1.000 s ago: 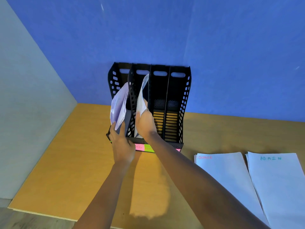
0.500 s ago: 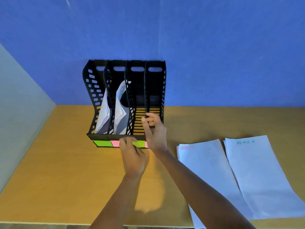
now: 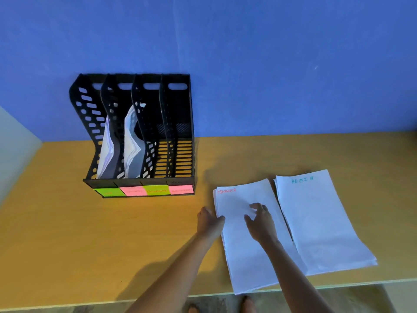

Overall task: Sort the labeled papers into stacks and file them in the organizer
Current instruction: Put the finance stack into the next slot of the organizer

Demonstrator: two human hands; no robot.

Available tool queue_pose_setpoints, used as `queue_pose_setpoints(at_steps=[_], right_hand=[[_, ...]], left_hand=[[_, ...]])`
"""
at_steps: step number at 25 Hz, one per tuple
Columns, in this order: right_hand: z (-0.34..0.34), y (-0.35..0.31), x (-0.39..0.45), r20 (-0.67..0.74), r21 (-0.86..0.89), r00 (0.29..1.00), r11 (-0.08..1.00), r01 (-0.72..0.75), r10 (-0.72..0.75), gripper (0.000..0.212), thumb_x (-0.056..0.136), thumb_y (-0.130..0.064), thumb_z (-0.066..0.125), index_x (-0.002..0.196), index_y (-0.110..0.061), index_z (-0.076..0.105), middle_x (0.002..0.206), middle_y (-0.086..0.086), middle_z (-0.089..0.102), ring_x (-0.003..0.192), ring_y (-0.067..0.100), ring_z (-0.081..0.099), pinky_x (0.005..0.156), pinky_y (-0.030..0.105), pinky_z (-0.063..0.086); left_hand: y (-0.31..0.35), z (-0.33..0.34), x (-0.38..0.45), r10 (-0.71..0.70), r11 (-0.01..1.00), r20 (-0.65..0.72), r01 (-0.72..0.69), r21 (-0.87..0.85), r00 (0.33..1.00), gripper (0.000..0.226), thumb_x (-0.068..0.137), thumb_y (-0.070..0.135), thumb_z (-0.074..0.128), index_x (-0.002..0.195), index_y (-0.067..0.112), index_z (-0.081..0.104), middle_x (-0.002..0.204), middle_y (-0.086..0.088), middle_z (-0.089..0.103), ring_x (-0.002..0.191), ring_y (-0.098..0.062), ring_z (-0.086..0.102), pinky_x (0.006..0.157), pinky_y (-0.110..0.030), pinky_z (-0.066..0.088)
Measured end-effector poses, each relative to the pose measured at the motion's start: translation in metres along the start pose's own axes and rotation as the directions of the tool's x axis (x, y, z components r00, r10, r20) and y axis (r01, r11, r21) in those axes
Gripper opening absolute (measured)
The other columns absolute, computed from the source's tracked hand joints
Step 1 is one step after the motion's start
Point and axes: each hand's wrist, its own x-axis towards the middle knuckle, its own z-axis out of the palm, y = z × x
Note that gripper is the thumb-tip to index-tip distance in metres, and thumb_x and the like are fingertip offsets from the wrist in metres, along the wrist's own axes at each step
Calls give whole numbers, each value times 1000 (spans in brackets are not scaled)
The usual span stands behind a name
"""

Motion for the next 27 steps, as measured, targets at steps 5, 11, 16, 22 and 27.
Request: queue_pose_setpoints(at_steps=[5,11,16,22,27], right_hand=[[-1,10,-6,7,25,1000,999,26,-26,38,90,-19,67,127,-15,58,134,1,56,119,20,59,96,33,51],[-4,18,-1,53,67,998,997,29,-32,38,90,-26,68,127,-21,58,133,-3,59,119,18,59,95,30,51],[-26,28,12,-236,276,972,959,60,8,77,71,-22,87,135,-9,46,131,6,52,121,22,49,100,28,41],[-66,-5,26,-63,602,998,797,50,-15,27,75,-32,84,97,-25,69,89,-13,75,83,10,71,62,14,51],[-76,-50,13,-180,787,970,567,243,-165,12,79,-19,82,87,-26,76,81,-9,76,75,4,71,62,14,53]], left_hand=[[3,19,1,-106,940,112,136,-313,988,19,77,6,73,95,1,70,99,-21,72,83,-32,70,61,-29,50],[-13,50,-14,-82,909,161,140,-393,984,25,85,15,76,108,8,70,103,-8,73,93,-30,70,83,-40,58],[1,29,-16,11,880,57,17,-475,998,21,93,11,66,113,4,69,113,-15,73,101,-32,70,90,-43,56],[41,-38,-13,269,873,24,-233,-429,963,25,91,26,70,114,16,71,104,5,77,100,-13,72,84,-29,58],[66,-56,-17,343,826,-138,-368,-426,929,18,76,29,85,87,25,72,81,13,77,75,-1,73,58,-16,55]])
